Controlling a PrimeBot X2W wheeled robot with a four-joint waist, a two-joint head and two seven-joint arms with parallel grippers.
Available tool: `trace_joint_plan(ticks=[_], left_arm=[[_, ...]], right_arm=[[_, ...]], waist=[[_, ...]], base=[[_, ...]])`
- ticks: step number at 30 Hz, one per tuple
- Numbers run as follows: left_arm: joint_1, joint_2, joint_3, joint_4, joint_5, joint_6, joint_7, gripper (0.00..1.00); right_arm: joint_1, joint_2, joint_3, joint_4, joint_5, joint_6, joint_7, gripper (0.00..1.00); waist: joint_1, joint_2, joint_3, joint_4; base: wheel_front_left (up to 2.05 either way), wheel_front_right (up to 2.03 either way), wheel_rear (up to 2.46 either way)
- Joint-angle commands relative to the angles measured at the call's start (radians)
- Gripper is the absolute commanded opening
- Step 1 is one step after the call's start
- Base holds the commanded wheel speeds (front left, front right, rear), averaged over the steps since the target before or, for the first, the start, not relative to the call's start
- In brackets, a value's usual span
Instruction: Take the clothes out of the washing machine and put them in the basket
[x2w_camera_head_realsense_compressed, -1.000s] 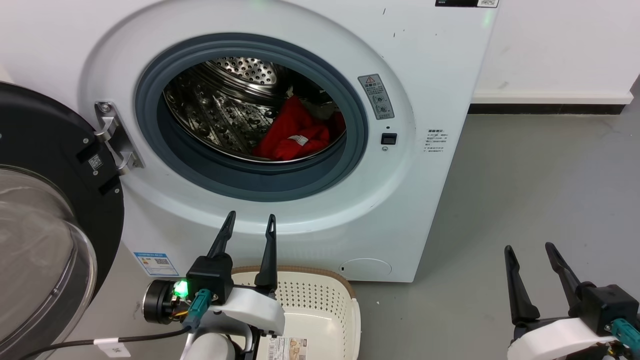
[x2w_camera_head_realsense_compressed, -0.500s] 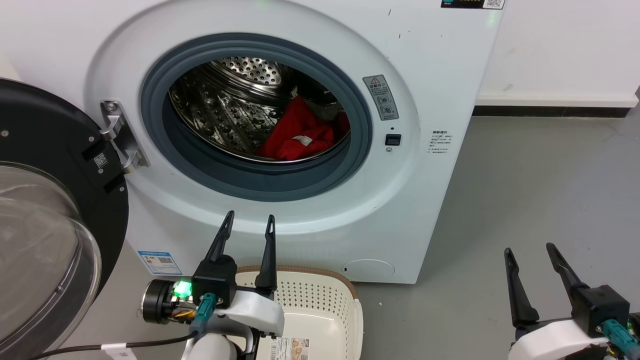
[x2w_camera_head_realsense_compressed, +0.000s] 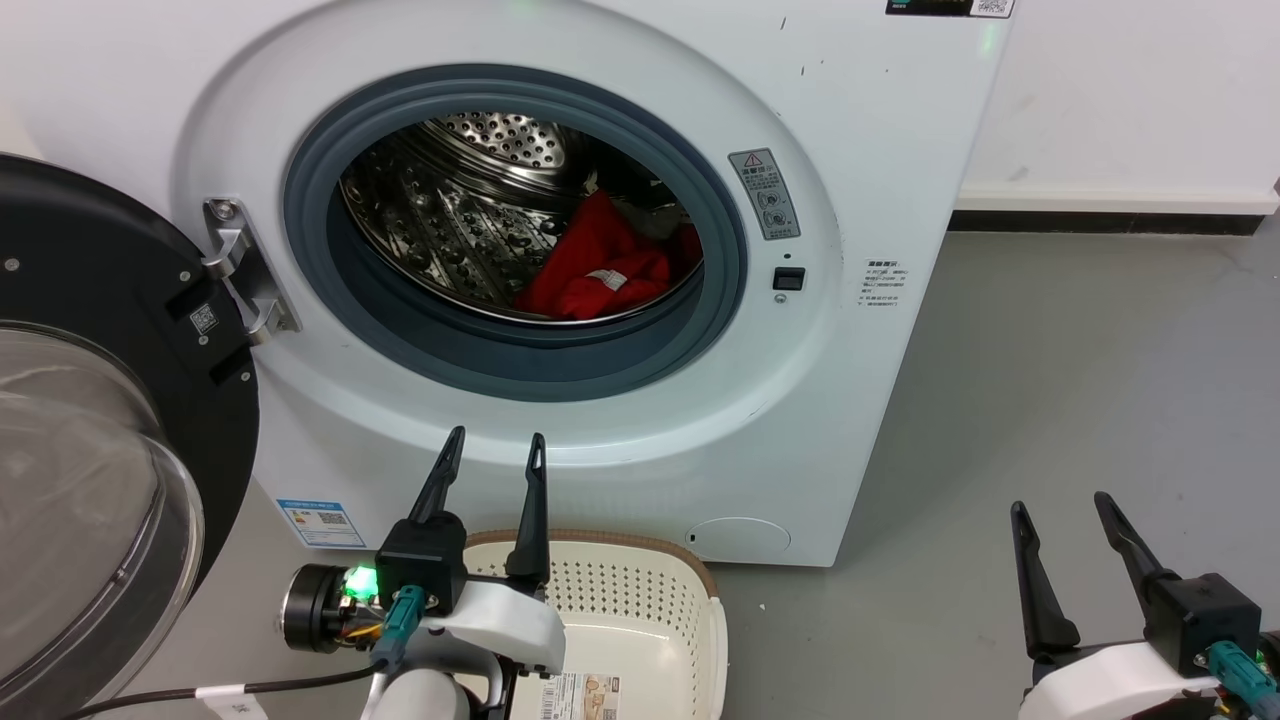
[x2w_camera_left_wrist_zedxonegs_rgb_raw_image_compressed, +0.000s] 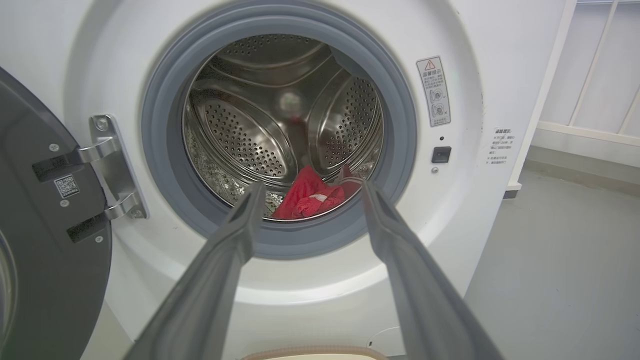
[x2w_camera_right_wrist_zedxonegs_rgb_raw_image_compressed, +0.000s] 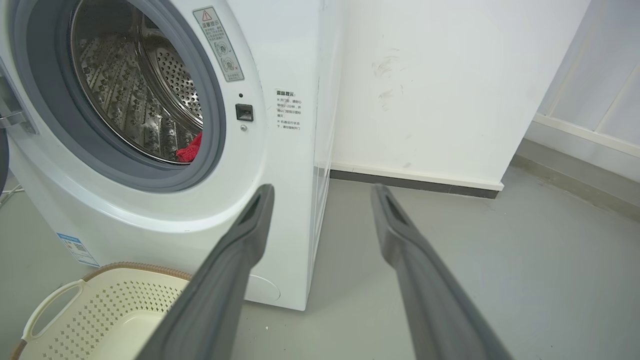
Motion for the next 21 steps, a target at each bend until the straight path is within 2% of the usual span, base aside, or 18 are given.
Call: trace_joint_plan(ticks=[1, 13, 21], left_arm=[[0.002, -0.002, 0.004, 0.004, -0.002, -0.002, -0.006, 1.00], [-0.008, -0.005, 0.008, 0.020, -0.004, 0.005, -0.006, 1.00], [-0.110, -0.005, 0.031, 0.064, -0.009, 0.020, -0.004, 1.00]], right_arm=[[0.004, 0.001, -0.002, 0.005, 0.006, -0.001, -0.001, 1.00], [-0.006, 0.001, 0.003, 0.001, 0.008, -0.001, -0.002, 1.00], [-0.056, 0.001, 0.031, -0.036, 0.021, -0.001, 0.003, 1.00]], waist=[[0.0000, 0.0000, 0.000, 0.000], [0.0000, 0.0000, 0.014, -0.011], [0.0000, 0.0000, 0.112, -0.061]], base=[[0.00, 0.00, 0.00], [0.00, 0.00, 0.00], [0.00, 0.00, 0.00]])
